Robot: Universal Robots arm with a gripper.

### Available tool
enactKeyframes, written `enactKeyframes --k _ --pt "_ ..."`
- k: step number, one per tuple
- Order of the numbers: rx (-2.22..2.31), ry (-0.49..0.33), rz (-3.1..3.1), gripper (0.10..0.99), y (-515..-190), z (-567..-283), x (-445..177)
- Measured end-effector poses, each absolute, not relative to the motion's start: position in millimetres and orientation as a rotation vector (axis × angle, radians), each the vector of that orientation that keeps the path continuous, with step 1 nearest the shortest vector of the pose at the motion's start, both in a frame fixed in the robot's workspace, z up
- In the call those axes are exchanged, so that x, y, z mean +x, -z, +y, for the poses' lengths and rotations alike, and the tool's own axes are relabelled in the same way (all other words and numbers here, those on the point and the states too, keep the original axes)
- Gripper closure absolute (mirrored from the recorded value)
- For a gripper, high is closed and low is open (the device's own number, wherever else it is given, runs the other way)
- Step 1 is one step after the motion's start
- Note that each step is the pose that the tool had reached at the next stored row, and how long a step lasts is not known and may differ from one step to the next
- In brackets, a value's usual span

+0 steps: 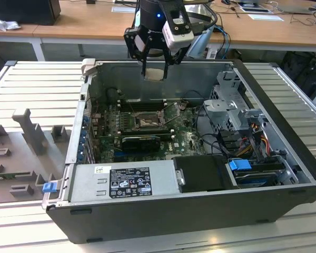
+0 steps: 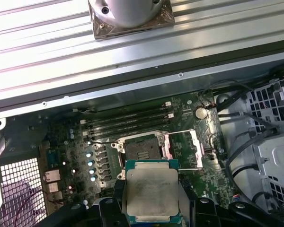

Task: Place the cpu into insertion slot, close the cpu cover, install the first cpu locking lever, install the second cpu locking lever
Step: 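Place the cpu into insertion slot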

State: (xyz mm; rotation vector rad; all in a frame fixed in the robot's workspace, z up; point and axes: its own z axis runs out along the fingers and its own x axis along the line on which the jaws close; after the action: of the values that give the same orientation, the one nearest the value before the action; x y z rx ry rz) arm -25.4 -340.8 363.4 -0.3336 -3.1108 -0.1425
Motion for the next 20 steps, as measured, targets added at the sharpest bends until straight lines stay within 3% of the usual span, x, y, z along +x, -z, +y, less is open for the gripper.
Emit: enactKeyframes --k 20 --pt "-0.414 0.143 -3.103 0.557 -363.4 -340.8 -25.4"
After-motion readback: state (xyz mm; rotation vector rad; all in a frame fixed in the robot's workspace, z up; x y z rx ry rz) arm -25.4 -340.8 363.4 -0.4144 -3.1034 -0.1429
